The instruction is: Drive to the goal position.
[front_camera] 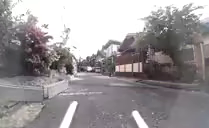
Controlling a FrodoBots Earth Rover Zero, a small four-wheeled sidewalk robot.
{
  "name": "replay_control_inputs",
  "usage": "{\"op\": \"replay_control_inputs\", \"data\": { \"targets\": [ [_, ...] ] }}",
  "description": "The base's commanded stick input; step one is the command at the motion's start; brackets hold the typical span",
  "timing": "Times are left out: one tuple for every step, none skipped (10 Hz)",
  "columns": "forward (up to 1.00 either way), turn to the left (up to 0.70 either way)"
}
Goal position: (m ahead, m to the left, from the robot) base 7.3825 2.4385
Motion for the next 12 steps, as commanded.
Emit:
{"op": "replay_control_inputs", "data": {
  "targets": [
    [0.85, 0.00],
    [0.85, 0.00],
    [0.85, 0.00],
    [0.85, 0.00],
    [0.85, 0.00],
    [0.85, 0.00],
    [0.85, 0.00],
    [0.85, 0.00],
    [0.85, 0.00],
    [0.85, 0.00],
    [0.85, 0.00],
    [0.85, 0.03]
  ]
}}
